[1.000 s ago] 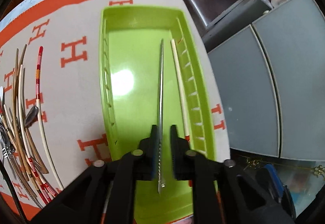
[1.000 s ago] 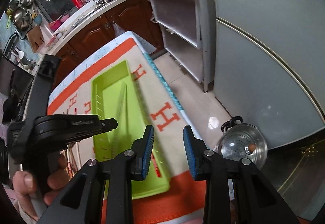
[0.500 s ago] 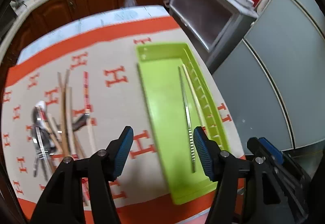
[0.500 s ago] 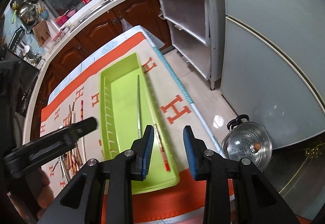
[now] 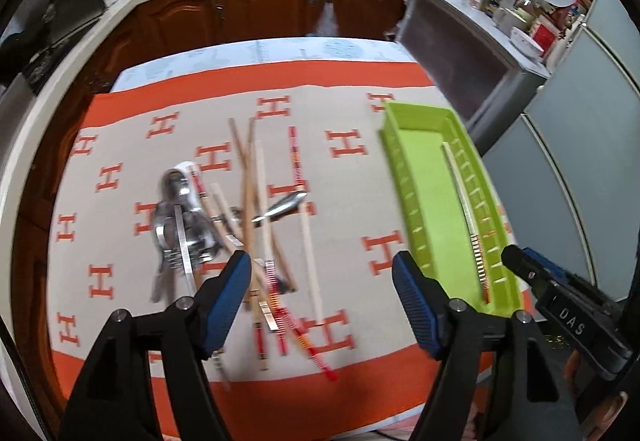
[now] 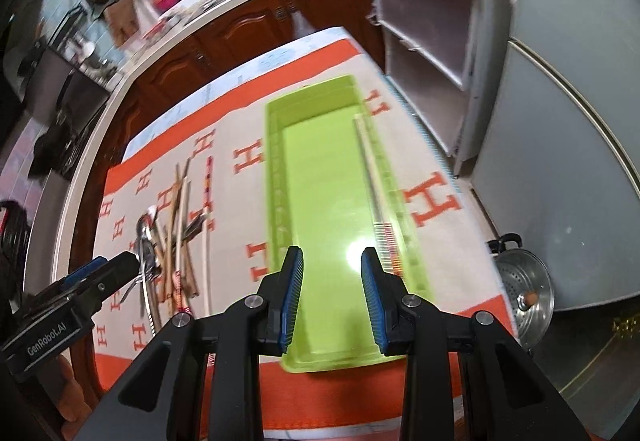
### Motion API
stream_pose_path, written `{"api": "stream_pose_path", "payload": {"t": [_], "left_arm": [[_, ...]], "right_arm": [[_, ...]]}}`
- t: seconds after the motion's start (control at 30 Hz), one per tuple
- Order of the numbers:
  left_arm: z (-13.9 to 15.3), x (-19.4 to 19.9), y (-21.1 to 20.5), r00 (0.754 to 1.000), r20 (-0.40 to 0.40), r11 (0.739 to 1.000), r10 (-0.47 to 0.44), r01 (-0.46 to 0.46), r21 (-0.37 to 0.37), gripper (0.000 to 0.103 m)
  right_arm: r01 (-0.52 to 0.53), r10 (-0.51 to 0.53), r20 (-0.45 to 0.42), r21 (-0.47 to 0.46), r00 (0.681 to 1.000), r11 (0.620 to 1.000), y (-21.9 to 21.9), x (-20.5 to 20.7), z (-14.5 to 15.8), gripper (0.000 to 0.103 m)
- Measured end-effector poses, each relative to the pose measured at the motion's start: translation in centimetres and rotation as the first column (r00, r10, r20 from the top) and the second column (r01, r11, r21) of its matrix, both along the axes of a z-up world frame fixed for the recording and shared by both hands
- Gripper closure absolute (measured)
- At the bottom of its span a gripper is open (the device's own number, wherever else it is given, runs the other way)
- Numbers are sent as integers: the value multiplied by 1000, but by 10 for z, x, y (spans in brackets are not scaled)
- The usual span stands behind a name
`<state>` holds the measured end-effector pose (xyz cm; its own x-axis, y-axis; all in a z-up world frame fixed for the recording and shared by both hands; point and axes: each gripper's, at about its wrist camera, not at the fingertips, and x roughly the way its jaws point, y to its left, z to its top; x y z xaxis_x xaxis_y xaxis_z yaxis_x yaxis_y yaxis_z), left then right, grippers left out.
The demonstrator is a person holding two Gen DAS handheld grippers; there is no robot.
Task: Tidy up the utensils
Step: 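Move both tools back over the utensil pile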
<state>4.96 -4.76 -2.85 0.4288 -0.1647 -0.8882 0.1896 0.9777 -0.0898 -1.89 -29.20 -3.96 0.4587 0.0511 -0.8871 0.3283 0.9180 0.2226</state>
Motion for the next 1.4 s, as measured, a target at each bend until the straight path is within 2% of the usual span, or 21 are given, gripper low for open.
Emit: {"api": "stream_pose_path", "payload": {"t": [0.33,0.6,0.93,1.03,1.17,1.23,1.4], "left_arm": [[3,7,52,996,59,997,64,-67,38,29],[-4,21,84,995,41,995,94,-95,33,29],[-28,47,112,993,-25,993,115,-115,-4,29],[-39,55,118,991,-65,993,118,-120,-17,41],[-56,67,124,982,-153,989,114,-127,-74,58],[-63,72,126,976,-181,986,122,-139,-88,62],[-70,76,130,970,-199,982,139,-161,-101,62]], "right_arm": [[-178,178,-11,-44,984,983,85,38,8,73],[-274,273,-27,-45,962,961,132,71,11,73],[-358,362,-92,62,928,932,162,113,-15,73],[-372,382,-113,97,917,923,168,125,-30,73],[-389,413,-138,174,900,905,178,143,-59,73],[-385,416,-162,195,895,902,181,152,-73,73],[-369,426,-226,254,876,894,186,164,-104,82]]}}
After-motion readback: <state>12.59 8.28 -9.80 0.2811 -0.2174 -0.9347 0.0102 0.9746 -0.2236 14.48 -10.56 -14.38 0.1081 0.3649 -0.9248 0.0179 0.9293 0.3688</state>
